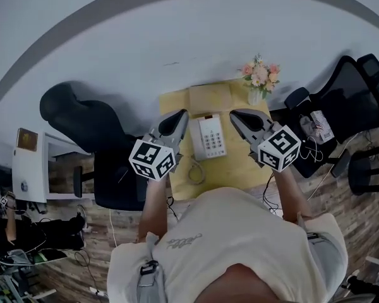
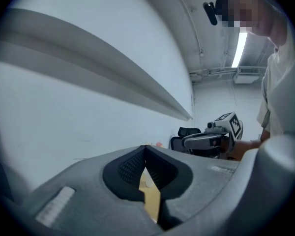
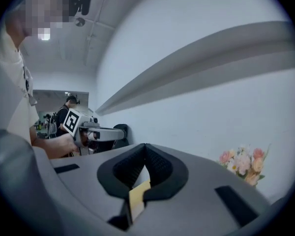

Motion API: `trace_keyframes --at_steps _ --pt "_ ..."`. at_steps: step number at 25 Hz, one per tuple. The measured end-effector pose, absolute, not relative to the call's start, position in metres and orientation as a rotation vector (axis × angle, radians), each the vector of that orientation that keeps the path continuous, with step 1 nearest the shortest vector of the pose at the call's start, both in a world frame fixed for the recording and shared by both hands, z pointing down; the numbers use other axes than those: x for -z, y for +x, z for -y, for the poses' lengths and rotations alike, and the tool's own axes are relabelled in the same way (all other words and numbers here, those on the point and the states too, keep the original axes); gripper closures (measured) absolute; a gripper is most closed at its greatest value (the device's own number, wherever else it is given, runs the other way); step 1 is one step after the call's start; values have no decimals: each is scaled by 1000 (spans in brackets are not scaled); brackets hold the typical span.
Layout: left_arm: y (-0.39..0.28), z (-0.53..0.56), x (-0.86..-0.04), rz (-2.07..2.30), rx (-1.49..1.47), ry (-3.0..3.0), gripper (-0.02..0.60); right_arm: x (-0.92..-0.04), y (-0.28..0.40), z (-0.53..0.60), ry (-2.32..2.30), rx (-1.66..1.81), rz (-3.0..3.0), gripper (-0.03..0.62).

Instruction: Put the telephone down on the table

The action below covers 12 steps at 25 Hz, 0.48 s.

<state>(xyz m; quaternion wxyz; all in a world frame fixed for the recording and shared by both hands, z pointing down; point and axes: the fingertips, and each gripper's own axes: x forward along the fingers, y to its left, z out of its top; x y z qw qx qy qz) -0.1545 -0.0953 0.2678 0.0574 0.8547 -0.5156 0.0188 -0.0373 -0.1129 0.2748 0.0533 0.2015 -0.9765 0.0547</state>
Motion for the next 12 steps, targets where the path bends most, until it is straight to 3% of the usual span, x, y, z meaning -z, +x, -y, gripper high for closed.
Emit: trace_keyframes --at_steps 12 --pt "-172 97 -212 1791 -100 2622 565 -217 -33 125 716 52 2999 591"
